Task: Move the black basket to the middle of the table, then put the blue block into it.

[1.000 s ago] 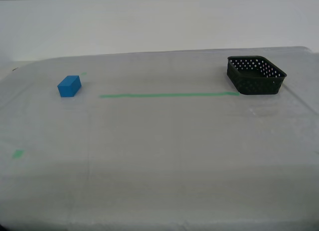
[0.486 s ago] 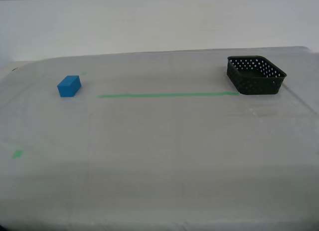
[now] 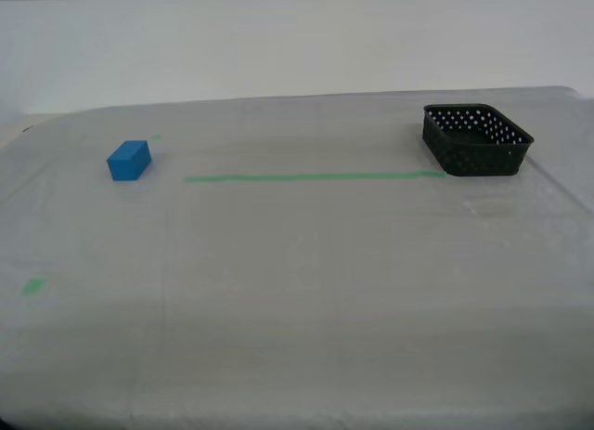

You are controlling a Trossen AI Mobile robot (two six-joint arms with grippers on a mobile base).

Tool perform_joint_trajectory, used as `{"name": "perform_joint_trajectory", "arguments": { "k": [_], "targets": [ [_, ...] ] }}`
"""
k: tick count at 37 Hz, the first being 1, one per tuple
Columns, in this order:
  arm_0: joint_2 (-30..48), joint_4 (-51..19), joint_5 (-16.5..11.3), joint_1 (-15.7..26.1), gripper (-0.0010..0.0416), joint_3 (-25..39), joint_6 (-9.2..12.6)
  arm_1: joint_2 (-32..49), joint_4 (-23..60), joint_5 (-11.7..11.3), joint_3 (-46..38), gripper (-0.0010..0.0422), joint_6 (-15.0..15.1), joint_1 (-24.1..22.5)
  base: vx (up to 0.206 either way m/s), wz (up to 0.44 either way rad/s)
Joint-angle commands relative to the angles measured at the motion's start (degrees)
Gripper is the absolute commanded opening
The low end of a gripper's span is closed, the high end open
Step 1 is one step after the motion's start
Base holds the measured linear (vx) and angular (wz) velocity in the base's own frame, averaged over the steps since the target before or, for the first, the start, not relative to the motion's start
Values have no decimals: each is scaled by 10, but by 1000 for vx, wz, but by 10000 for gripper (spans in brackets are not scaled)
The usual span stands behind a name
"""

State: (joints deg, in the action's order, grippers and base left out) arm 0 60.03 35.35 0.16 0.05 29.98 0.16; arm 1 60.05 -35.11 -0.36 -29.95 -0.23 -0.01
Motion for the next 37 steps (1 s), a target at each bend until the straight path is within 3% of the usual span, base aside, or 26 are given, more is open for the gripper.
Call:
{"name": "perform_joint_trajectory", "arguments": {
  "k": [1, 37],
  "targets": [
    [0, 2, -1, 0, 1, 0, 0, 0, -2, 0, 0, 0, 1, 0, 0, 0],
    [0, 2, -1, 0, 0, 0, 0, 0, -2, 0, 0, 0, 1, 0, 0, 0]
  ]
}}
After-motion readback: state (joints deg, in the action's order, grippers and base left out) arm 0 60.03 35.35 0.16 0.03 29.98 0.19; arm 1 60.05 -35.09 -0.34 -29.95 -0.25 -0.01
